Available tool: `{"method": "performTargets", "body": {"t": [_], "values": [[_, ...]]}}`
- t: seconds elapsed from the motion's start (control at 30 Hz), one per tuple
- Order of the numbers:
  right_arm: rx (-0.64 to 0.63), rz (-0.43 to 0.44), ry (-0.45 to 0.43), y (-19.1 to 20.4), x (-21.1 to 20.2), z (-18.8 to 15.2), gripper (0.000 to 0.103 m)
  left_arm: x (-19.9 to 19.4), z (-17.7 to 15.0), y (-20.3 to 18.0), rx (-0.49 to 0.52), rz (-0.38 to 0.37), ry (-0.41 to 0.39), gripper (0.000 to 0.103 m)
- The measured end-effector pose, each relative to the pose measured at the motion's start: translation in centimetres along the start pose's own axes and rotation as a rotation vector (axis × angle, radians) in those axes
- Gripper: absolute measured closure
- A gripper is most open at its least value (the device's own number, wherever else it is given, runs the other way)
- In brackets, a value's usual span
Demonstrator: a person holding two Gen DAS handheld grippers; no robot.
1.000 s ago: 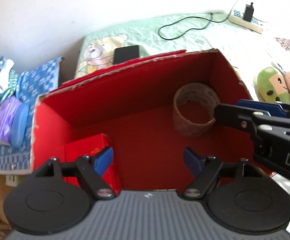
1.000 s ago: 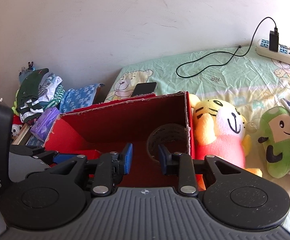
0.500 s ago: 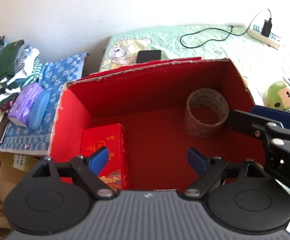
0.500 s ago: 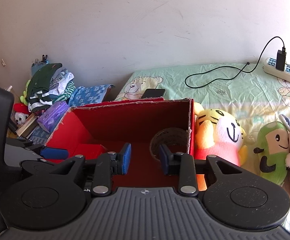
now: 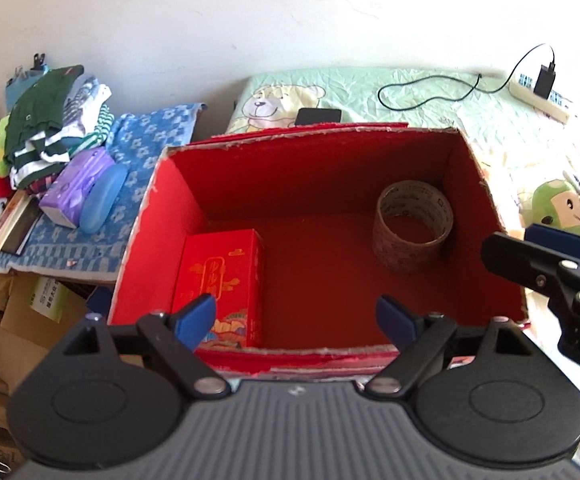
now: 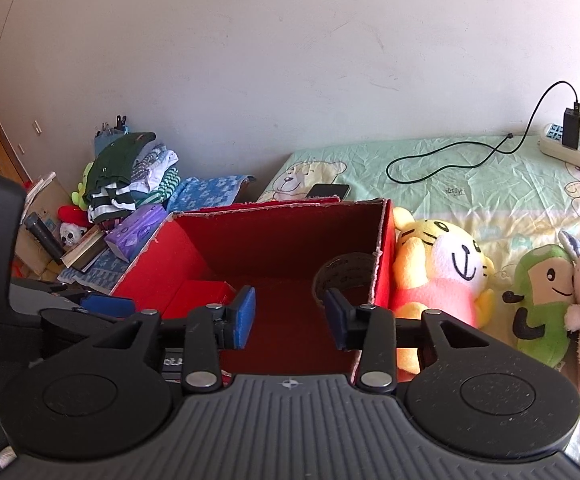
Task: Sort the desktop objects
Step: 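Withdraw the right gripper from the red box toward the orange toy, then move both grippers down to the beige strap with red ribbon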
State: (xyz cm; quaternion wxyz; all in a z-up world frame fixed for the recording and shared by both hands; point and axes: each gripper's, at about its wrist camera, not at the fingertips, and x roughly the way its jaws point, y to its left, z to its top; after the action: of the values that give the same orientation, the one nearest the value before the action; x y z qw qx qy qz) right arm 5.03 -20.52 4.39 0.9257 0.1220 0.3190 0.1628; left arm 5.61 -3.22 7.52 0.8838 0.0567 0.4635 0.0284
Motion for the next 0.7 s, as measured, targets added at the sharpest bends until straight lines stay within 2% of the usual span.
{"method": "performTargets", "body": {"t": [0.3,0.4,0.47,0.6,0.7], "values": [[0.036,0.022,0.023,-2.7,-2.0,-2.2,0.056,-2.2,-3.3,0.3,-0.043,-0.098,-0.058,0.011],[0.015,0.021,0.034,-3.4,-3.1,-3.0,0.056,-2.9,-5.1,-0.3,-0.014,-0.171,-0.069,0.009],[-0.005,0.016,0.047,-4.0,-3.6,-3.6,0.057,-3.2,-6.3,-0.9,0.004,-0.234,-0.074,0.004],[0.007,0.033,0.136,-5.5,-3.6,-5.1,0.058,-3.0,-8.6,-2.9,0.046,-0.371,-0.058,0.002],[0.066,0.055,0.219,-6.6,-3.0,-6.5,0.065,-2.5,-9.9,-5.1,0.112,-0.4,-0.036,0.002]]}}
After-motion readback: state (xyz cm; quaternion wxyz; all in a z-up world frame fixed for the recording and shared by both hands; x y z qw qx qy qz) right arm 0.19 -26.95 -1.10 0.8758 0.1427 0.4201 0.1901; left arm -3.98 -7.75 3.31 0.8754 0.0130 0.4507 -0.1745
